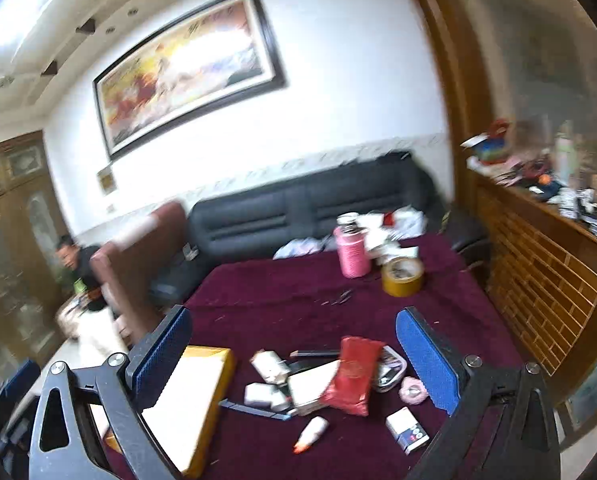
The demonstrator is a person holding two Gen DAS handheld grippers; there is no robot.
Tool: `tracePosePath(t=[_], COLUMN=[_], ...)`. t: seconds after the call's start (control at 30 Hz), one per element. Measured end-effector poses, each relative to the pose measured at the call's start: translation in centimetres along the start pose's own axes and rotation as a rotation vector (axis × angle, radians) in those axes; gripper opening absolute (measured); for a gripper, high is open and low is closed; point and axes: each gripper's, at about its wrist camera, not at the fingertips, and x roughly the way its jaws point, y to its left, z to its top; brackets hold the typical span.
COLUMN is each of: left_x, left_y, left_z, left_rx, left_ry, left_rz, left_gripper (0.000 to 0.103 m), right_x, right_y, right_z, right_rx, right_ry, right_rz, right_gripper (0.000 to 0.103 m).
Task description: Organize objects
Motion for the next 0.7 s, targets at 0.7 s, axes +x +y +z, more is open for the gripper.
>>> tracePosePath(t=[0.7], left_x=[8.4], left_y=[0.3], left_z=[-6.6], left_rx=[-0.021], left_ry=[0.104], left_rz=[0.033], left_gripper=[0.103], right_x=[4.2], right_y=[-0.8], right_z=[-5.4], right_rx=[-0.135], right_ry=[-0.067], right_rz=[-0.019], right_gripper=[0.103])
